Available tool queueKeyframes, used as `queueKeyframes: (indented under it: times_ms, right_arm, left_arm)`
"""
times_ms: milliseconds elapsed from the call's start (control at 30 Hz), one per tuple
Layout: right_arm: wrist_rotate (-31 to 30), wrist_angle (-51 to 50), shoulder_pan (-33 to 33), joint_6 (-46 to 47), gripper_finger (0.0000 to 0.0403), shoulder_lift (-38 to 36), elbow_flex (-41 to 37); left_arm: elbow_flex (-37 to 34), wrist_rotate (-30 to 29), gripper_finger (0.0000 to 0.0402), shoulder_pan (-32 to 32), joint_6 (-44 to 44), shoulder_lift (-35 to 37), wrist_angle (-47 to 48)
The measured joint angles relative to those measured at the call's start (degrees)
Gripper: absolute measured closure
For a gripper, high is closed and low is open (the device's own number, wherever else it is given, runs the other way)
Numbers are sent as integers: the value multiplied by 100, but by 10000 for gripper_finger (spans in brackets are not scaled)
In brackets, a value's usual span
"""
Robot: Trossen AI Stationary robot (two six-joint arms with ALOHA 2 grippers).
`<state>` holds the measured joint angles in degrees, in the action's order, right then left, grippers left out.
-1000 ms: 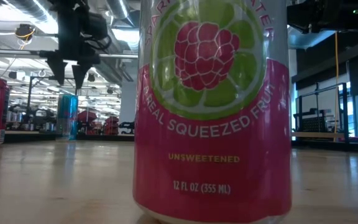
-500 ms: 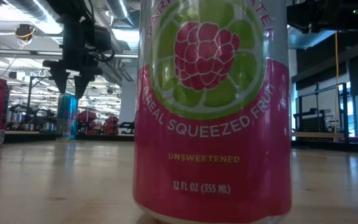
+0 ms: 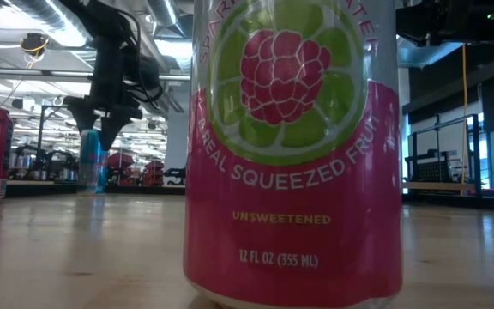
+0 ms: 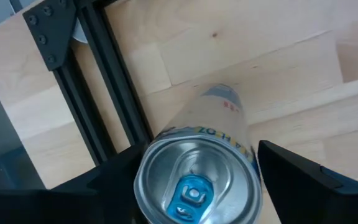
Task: Place canned beverage on shelf
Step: Put the blue soda can on the shelf aligned with the other blue soda can
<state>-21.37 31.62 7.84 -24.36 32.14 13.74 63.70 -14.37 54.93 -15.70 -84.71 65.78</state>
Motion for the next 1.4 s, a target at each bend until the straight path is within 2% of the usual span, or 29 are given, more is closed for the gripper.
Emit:
queueKeyframes:
  times_ms: [167,267,600,733,867,1033,1233,1400]
  right_arm:
    - [0,-1,0,0,381,0,0]
    - [0,2,2,0,381,0,0]
    - [0,128,2,-13,381,-2,0]
    - [0,131,2,-13,382,0,0]
    - [0,133,1,-15,382,0,0]
    - [0,133,1,-15,382,-1,0]
    - [0,93,0,-17,382,0,0]
    - [0,83,0,-17,382,0,0]
  left_arm:
    - [7,-20,185,-189,315,30,0]
    - [63,61,213,-531,543,105,52]
    - [1327,773,211,-2844,417,185,400]
    - [1809,785,208,-3750,93,-66,364]
    - [2475,783,207,-4470,-66,-726,341]
    - [3722,875,206,-5078,22,-1915,643]
    - [5202,939,205,-5440,473,-3208,1204]
    - [5969,1017,204,-5555,908,-3921,1293]
